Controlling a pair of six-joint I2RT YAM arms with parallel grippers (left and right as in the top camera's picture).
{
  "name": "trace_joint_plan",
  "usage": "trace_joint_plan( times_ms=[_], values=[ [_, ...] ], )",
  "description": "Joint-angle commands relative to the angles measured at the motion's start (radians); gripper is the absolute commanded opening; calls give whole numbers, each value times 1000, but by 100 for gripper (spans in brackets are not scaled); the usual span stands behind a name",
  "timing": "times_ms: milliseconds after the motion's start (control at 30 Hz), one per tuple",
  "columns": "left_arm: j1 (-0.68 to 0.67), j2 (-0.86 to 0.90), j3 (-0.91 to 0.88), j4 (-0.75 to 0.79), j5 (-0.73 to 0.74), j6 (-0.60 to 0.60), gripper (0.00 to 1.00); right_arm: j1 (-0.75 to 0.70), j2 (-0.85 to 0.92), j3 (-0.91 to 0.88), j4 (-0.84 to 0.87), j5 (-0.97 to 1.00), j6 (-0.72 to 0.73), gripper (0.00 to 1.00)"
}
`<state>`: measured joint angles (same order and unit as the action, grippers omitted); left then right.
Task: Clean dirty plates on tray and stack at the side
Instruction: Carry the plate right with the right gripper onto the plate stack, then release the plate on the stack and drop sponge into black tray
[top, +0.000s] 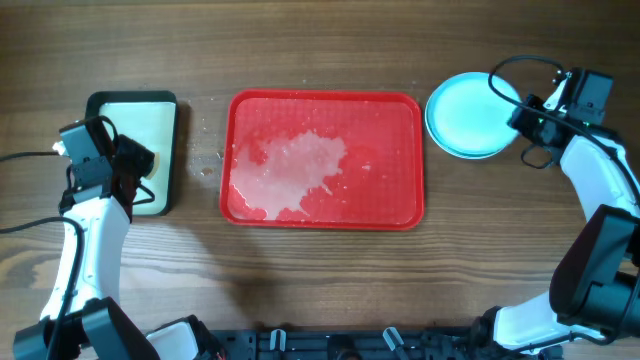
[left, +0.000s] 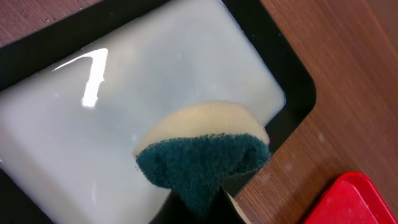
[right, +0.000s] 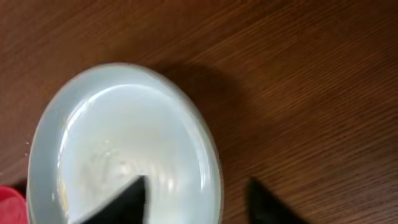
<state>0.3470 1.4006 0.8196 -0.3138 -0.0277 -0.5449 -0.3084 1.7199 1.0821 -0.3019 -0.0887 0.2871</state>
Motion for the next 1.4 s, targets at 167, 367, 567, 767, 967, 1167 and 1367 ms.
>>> trace_joint_plan(
  times_ms=[167, 367, 567, 767, 967, 1167, 1367],
  values=[
    [-5, 52, -2, 99, 5, -13, 4, 45, -5, -11, 14, -388, 5, 76],
    [14, 254, -2, 295, -115, -13, 7, 264, -5, -11, -15, -271, 2, 77],
    [20, 238, -2, 345, -115, -10, 88, 406, -29, -9, -10, -153, 4, 91],
    [20, -109, -2, 238, 5, -10, 100, 430, -260, -9, -37, -99, 1, 99],
    [20, -444, -2, -107, 135, -10, 100, 430, -594, -33, -434, -95, -59, 100],
    [20, -447, -2, -177, 135, -10, 100, 430, -718, -127, -509, -251, 18, 100],
    [20, -412, -2, -177, 135, -10, 100, 430, -666, -127, -515, -272, 237, 100]
  ],
)
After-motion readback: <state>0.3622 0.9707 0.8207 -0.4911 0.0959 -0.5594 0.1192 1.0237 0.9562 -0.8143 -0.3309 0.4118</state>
